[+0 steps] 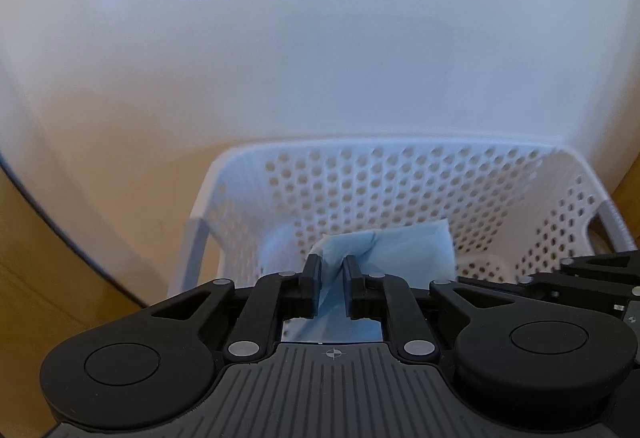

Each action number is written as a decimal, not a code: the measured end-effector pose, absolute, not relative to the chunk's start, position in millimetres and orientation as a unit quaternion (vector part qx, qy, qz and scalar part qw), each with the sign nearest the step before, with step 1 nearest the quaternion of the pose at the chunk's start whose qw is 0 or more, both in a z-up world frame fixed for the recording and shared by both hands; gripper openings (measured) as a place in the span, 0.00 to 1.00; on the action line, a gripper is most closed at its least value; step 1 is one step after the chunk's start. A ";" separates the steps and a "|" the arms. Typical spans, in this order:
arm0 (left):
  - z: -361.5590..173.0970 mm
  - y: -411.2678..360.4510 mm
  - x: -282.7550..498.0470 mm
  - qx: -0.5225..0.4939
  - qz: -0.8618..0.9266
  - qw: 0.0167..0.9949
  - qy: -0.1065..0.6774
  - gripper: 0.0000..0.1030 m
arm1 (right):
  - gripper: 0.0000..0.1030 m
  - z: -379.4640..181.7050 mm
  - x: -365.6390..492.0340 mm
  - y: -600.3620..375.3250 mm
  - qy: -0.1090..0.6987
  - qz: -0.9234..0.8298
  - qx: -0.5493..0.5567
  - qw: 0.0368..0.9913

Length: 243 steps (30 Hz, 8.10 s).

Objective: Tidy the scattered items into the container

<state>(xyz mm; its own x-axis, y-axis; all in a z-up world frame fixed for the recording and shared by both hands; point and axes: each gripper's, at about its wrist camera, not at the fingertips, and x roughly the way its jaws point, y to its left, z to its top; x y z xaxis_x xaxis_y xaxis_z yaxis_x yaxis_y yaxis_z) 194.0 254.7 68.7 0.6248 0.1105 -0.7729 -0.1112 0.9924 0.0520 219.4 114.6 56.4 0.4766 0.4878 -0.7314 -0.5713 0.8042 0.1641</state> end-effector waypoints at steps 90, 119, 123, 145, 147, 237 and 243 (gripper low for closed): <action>28.4 53.9 96.6 -0.139 -0.008 0.866 0.480 1.00 | 0.99 49.0 40.7 -137.8 0.323 0.217 -0.079 0.918; -1.1 47.8 144.5 -0.120 -0.089 0.839 0.523 1.00 | 0.77 -0.3 110.4 -102.4 0.396 0.277 -0.035 0.875; 0.7 44.6 141.3 -0.105 -0.091 0.841 0.523 1.00 | 0.63 -3.3 110.8 -100.6 0.399 0.275 -0.033 0.874; 49.2 40.0 92.1 -0.093 -0.086 0.874 0.469 0.98 | 0.45 21.2 62.1 -103.9 0.352 0.277 -0.046 0.893; 54.9 40.4 88.9 -0.094 -0.089 0.878 0.460 0.98 | 0.45 24.7 57.3 -104.7 0.345 0.276 -0.046 0.896; 113.2 -3.7 50.0 0.003 -0.120 0.924 0.364 1.00 | 0.57 77.2 30.1 -135.3 0.260 0.252 -0.072 0.929; 127.1 11.2 48.3 0.004 -0.108 0.933 0.342 1.00 | 0.57 91.0 34.2 -122.3 0.242 0.263 -0.076 0.931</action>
<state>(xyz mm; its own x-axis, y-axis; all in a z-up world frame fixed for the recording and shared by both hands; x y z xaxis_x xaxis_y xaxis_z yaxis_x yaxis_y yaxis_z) 48.3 11.2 127.1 0.7424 -0.1991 -0.6397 0.2044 0.9766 -0.0668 34.2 -122.3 91.0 0.7445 0.4521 -0.4913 -0.5263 0.8502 -0.0150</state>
